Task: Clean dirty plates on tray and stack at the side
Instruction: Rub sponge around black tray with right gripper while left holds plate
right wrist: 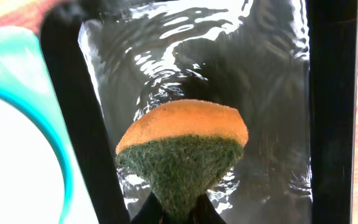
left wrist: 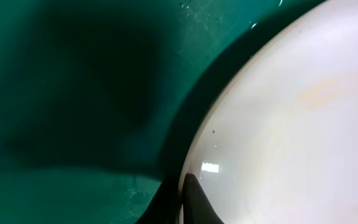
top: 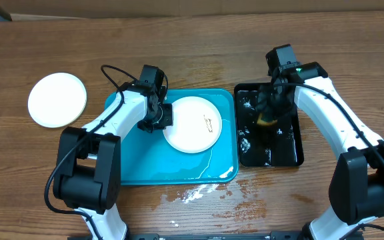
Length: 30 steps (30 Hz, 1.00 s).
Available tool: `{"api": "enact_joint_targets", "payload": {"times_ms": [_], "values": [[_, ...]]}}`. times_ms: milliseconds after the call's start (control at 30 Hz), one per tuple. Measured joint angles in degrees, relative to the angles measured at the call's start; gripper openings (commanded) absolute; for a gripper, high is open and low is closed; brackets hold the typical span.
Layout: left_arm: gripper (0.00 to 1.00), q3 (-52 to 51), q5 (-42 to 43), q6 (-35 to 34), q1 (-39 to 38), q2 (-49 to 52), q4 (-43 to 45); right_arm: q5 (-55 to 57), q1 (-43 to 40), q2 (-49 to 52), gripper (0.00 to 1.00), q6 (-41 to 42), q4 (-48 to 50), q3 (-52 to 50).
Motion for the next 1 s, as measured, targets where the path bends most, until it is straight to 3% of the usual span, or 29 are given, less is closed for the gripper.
{"api": "enact_joint_targets", "payload": {"times_ms": [100,167,200,267,300,500,633,833,1000], "values": [[0.07,0.0,0.0,-3.5,0.0,0.0,-0.6,-0.5,0.0,0.0,0.04,1.4,-2.1,0.0],[0.32,0.0,-0.2,-6.0,0.0,0.0,-1.9,-0.7,0.0,0.0,0.04,2.3,-1.9,0.0],[0.5,0.0,-0.4,-7.5,0.0,0.0,-2.7,-0.7,0.0,0.0,0.04,2.7,-1.5,0.0],[0.54,-0.1,-0.5,-9.2,0.0,0.0,-3.2,-0.7,0.0,0.0,0.04,3.1,-1.1,0.0],[0.52,-0.1,-0.6,-9.9,0.0,0.0,-3.1,-0.7,0.0,0.0,0.04,3.2,-1.2,0.0],[0.04,-0.1,-3.2,-12.5,0.0,0.0,-1.7,-0.7,0.0,0.0,0.04,3.8,-0.4,-0.3],[0.05,-0.1,-3.6,-12.8,0.0,-0.4,-1.7,-0.7,0.0,0.0,0.04,3.8,0.6,-1.7],[0.34,-0.1,-3.1,-13.2,0.0,-0.3,-2.4,-0.7,0.0,0.0,0.04,3.8,1.5,-3.4],[0.36,-0.1,-2.7,-12.1,0.0,-0.3,-2.6,-0.7,0.0,0.0,0.04,3.8,1.7,-3.4]]}}
